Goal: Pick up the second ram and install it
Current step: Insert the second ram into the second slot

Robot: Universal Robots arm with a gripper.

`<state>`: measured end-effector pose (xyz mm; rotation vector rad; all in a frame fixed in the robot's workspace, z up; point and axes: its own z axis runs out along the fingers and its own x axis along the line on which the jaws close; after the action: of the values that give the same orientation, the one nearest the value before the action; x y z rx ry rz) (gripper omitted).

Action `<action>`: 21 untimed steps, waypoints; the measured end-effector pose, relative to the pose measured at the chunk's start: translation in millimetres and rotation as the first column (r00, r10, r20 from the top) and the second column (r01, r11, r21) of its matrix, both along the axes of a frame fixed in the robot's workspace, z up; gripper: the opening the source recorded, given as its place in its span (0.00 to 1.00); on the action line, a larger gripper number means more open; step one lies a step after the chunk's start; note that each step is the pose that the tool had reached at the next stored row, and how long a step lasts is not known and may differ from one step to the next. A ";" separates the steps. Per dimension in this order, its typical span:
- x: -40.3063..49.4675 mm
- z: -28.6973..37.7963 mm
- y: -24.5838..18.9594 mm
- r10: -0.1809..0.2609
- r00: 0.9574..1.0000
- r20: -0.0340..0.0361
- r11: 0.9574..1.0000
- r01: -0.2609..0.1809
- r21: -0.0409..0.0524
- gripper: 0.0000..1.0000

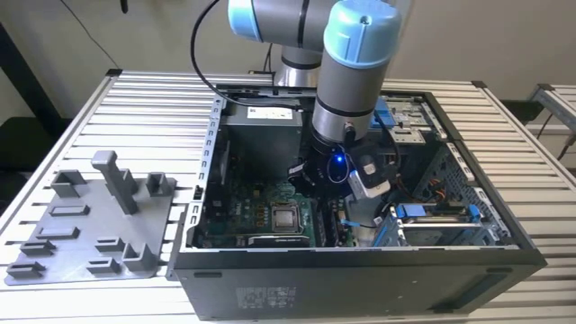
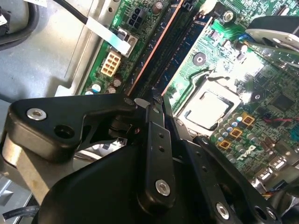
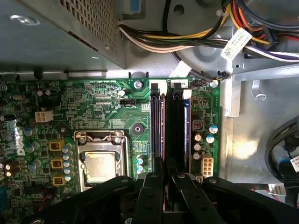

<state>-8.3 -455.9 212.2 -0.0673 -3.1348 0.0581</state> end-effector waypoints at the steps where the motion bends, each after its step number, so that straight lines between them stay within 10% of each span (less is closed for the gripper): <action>1: 0.0 -0.2 0.1 0.000 1.000 0.000 1.000 0.000 0.001 0.14; 6: 0.0 2.1 -0.1 0.000 1.000 0.000 1.000 0.000 0.000 0.22; 13: 0.0 32.7 0.0 0.000 1.000 0.000 1.000 0.000 0.000 0.22; 21: 0.1 33.3 0.0 0.000 1.000 0.000 1.000 0.000 0.000 0.13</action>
<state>-8.3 -455.9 245.5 -0.0677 -3.1347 0.0577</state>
